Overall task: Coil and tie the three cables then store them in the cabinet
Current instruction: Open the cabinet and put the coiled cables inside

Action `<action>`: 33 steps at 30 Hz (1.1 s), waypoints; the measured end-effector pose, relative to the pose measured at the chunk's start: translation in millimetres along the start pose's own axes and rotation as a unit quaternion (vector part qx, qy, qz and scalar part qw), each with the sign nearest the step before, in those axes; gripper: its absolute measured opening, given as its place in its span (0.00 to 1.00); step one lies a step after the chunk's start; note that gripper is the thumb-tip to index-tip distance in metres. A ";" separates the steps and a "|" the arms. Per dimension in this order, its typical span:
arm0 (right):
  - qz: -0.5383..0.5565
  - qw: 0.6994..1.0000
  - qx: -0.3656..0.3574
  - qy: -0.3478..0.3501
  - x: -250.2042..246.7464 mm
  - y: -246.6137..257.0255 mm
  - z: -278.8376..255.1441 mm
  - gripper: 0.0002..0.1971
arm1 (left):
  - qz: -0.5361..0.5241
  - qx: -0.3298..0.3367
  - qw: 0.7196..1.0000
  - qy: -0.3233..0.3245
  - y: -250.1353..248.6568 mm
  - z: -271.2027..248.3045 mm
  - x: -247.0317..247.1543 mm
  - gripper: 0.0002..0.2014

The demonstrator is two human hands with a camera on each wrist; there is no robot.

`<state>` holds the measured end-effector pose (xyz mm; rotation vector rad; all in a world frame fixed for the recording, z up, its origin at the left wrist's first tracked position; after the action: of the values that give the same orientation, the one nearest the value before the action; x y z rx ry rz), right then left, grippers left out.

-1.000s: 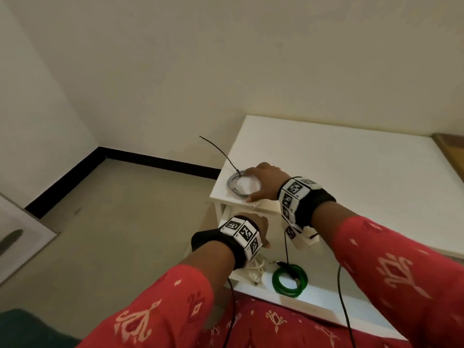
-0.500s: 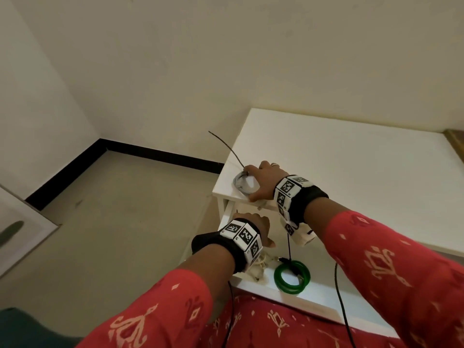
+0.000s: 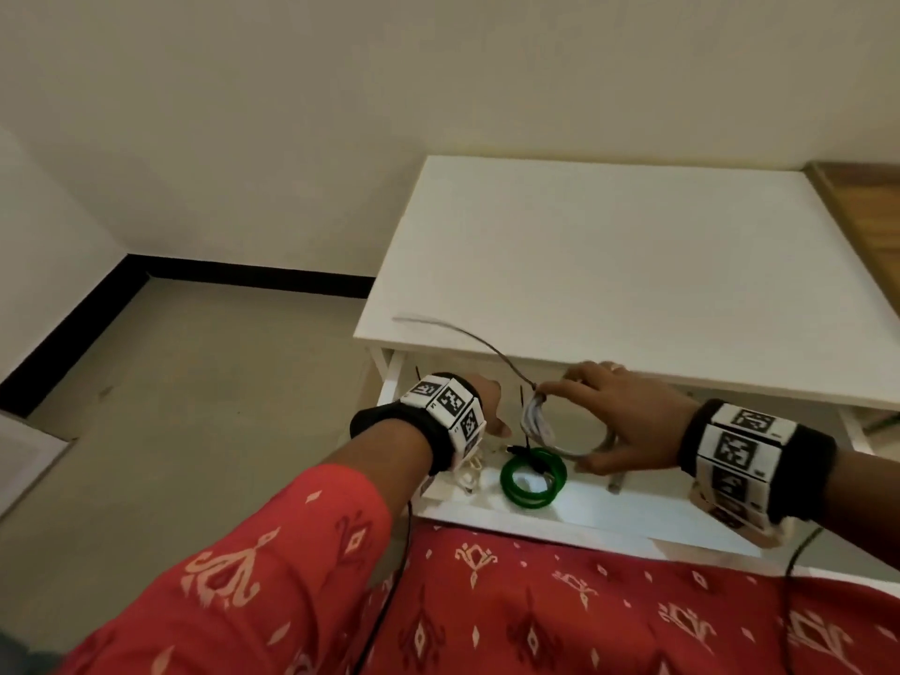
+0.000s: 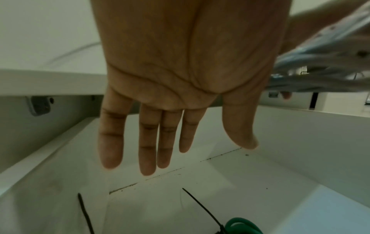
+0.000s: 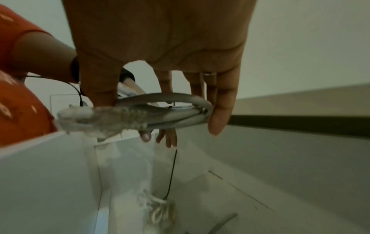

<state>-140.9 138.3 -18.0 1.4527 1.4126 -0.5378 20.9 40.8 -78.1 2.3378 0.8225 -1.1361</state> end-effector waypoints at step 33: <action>0.048 0.962 0.210 0.170 91.2 -117.4 42.5 0.40 | 0.031 0.005 0.999 0.041 -5.9 69.6 32.7 0.26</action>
<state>-215.8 124.4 -152.5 2.0207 1.5408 -0.5676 -6.1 15.1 -145.6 2.4145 0.7671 -1.0276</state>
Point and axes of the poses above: each hand's wrist, its own z-axis towards the middle knuckle, its own x-axis out of the palm, y = z × x, the point moved 1 cm from there along z, towards the middle knuckle, and after that the axes turned 12 degrees about z, right-handed, at the moved point
